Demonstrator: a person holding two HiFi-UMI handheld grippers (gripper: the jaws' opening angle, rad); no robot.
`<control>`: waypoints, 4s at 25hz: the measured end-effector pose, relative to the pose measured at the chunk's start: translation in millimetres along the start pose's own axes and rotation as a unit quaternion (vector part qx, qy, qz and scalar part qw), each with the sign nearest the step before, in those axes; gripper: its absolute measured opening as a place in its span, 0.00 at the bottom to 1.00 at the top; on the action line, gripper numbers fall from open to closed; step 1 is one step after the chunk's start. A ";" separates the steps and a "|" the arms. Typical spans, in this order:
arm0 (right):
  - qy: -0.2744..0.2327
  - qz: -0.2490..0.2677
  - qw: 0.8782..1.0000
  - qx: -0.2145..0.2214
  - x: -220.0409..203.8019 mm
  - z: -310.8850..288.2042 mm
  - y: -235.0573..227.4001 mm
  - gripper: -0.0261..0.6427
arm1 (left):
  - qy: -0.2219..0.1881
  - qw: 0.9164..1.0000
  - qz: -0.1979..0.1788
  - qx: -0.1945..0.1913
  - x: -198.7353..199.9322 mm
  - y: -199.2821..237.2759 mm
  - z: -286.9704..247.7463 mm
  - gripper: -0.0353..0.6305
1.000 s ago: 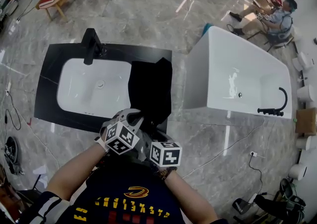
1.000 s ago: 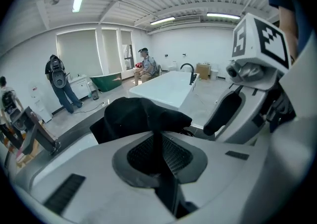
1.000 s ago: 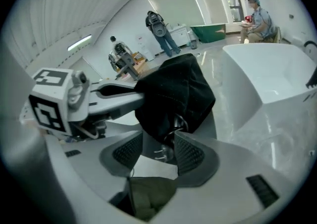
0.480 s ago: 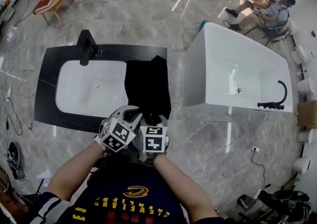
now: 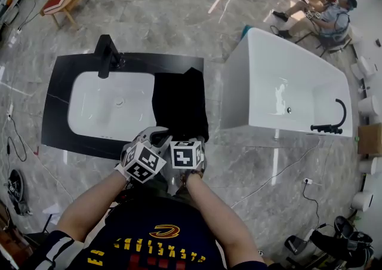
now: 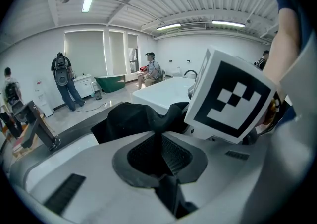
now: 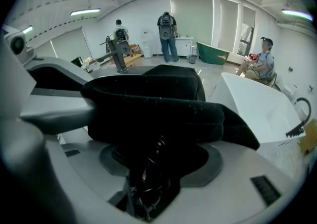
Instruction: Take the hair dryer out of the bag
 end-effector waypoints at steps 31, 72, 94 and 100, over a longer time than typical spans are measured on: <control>0.064 0.010 0.994 0.093 -57.8 67.4 -12.2 0.36 | 0.031 0.999 0.009 0.017 -21.0 9.1 -5.3 0.10; -0.039 -0.064 0.985 0.154 54.7 53.2 -43.9 0.36 | 0.003 0.996 -0.084 0.033 -17.6 -51.5 51.3 0.25; -0.001 -0.044 0.997 0.068 50.2 -21.8 -38.1 0.36 | -0.130 0.945 0.246 0.173 -14.8 7.6 178.4 0.25; -0.033 -0.002 0.998 0.058 60.0 -3.3 -35.7 0.36 | -0.140 0.944 0.245 0.168 -5.9 4.2 175.2 0.25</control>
Point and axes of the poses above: the fingertips, and each gripper's own axes: z backward along the fingers, y to its left, x out of its top, the point moved 8 cm from there along z, backward along the fingers, and after that the axes turned 6 degrees about x, right-handed, at the moved point
